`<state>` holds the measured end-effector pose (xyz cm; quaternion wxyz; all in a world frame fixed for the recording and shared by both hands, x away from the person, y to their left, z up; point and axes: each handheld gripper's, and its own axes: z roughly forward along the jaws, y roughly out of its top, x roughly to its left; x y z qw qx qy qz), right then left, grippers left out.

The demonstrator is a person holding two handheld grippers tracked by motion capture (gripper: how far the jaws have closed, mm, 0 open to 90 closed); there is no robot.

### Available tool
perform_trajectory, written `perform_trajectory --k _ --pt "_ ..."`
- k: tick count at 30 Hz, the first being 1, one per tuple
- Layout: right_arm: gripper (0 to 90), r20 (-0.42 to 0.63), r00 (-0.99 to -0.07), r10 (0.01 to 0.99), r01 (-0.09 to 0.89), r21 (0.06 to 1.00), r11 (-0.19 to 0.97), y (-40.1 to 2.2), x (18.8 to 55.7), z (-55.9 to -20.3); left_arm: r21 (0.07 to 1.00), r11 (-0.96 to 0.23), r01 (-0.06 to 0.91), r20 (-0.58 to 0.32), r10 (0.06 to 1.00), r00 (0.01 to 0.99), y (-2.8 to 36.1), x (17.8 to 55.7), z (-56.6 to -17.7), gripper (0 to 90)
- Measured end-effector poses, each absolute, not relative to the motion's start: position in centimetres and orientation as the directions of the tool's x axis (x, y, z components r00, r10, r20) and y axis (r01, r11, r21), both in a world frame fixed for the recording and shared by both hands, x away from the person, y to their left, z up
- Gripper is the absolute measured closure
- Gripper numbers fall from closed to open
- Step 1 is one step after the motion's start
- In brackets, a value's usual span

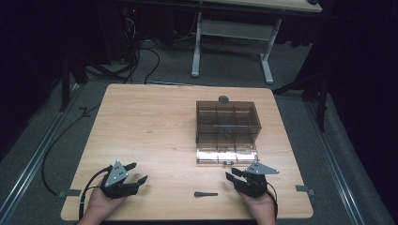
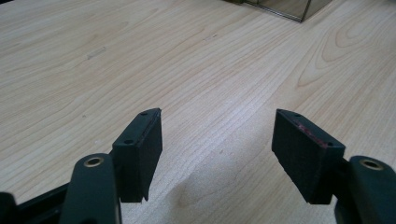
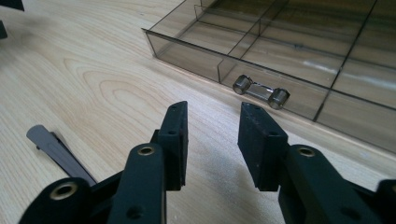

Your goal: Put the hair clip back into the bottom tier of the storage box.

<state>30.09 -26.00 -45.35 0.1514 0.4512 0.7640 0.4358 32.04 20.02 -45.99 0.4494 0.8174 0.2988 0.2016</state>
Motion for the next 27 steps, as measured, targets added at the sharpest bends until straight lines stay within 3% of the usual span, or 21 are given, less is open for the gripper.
perform_trajectory --k 27 --pt "60.2 0.145 -0.538 0.83 0.578 0.781 0.238 -25.49 30.3 -45.57 0.851 -0.434 0.296 0.076 0.659 0.749 19.86 31.92 -46.0 33.8"
